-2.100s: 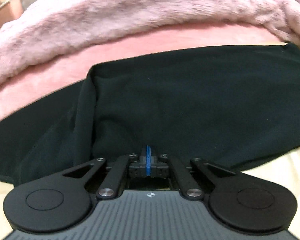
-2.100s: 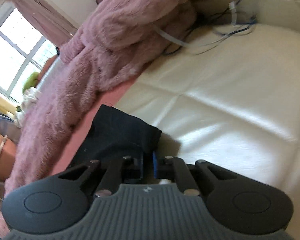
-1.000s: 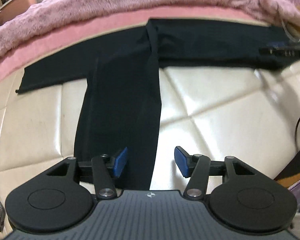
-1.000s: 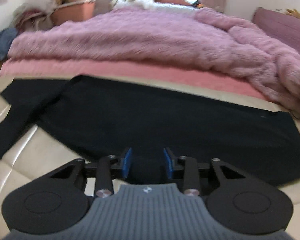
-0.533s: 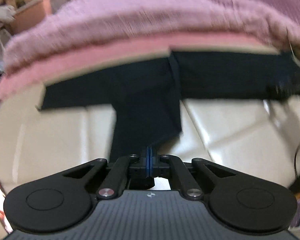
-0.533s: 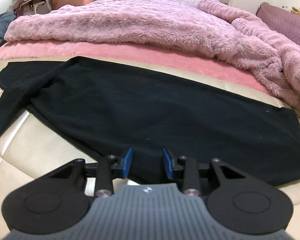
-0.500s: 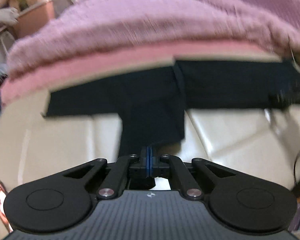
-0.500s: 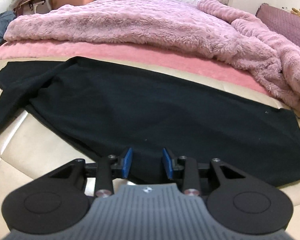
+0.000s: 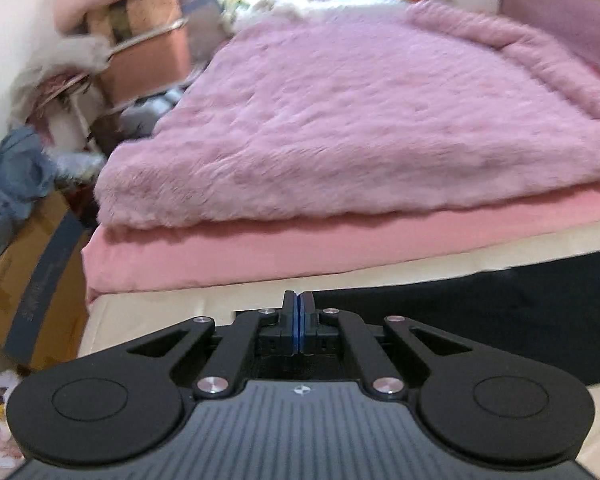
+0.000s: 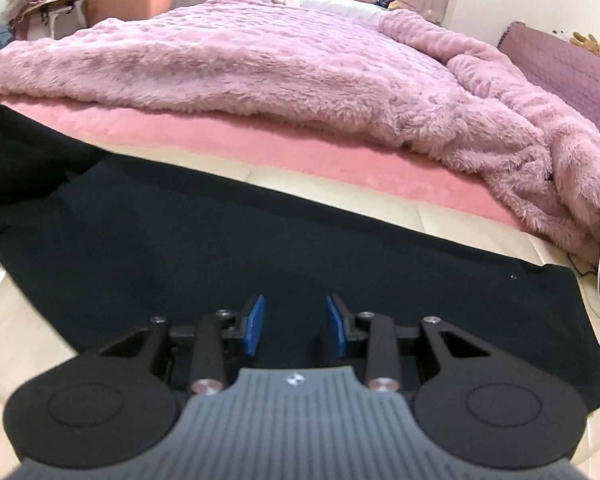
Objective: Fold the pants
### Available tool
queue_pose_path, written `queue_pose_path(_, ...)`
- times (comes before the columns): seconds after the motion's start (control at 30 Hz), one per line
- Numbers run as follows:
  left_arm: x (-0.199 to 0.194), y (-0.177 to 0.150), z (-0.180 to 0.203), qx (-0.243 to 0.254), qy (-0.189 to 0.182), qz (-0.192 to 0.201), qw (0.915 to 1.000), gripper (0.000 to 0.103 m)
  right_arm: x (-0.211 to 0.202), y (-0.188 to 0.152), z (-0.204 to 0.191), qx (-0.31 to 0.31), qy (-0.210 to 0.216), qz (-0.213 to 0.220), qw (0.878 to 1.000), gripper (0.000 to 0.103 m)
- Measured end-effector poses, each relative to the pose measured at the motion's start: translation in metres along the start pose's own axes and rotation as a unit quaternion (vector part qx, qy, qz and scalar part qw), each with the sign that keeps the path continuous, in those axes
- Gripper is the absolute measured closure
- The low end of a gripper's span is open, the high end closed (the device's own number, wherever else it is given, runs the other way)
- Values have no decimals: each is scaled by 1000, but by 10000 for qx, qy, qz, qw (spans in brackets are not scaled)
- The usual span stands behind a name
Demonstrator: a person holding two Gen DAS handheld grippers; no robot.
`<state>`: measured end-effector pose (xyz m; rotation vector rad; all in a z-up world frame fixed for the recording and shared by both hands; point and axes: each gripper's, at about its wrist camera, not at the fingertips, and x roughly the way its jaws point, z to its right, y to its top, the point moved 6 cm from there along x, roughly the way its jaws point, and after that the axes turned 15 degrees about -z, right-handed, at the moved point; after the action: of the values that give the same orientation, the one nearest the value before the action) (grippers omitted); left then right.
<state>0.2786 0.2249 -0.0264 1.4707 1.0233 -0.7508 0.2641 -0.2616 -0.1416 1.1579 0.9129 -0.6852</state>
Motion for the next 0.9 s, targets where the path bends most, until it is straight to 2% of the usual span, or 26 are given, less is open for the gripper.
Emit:
queue_pose_path(0.1, 42, 19, -20, -111, 90, -340, 9993, 103, 9, 7, 5, 39, -60, -16, 10000, 73)
queue_pose_path(0.17, 65, 26, -30, -79, 160, -432, 9989, 103, 15, 9, 8, 71, -106, -32, 9999, 73)
queue_pose_path(0.23, 88, 28, -37, -68, 275, -619, 9977, 103, 21, 9, 12, 104, -146, -77, 9998, 74)
queue_pose_path(0.4, 131, 26, -44, -128, 274, -807, 9963, 102, 30, 6, 15, 197, -132, -158, 9996, 74)
queue_pose_path(0.53, 138, 23, -52, -467, 268, -703, 9961, 78, 31, 3, 14, 221, -111, -228, 9994, 74)
queue_pose_path(0.63, 121, 11, -63, -817, -78, -550, 9951, 77, 26, 1, 11, 169, -109, -219, 9996, 74)
queue_pose_path(0.73, 105, -12, -73, -1260, -654, -541, 9884, 77, 15, -2, 3, 78, -59, -157, 9998, 74)
queue_pose_path(0.83, 97, -43, -85, -1942, -1166, -601, 9721, 77, 5, -8, -8, -16, 23, -120, 9999, 74)
queue_pose_path(0.9, 101, -64, -90, -2423, -1587, -662, 9548, 77, 0, -12, -16, -69, 98, -127, 9998, 74)
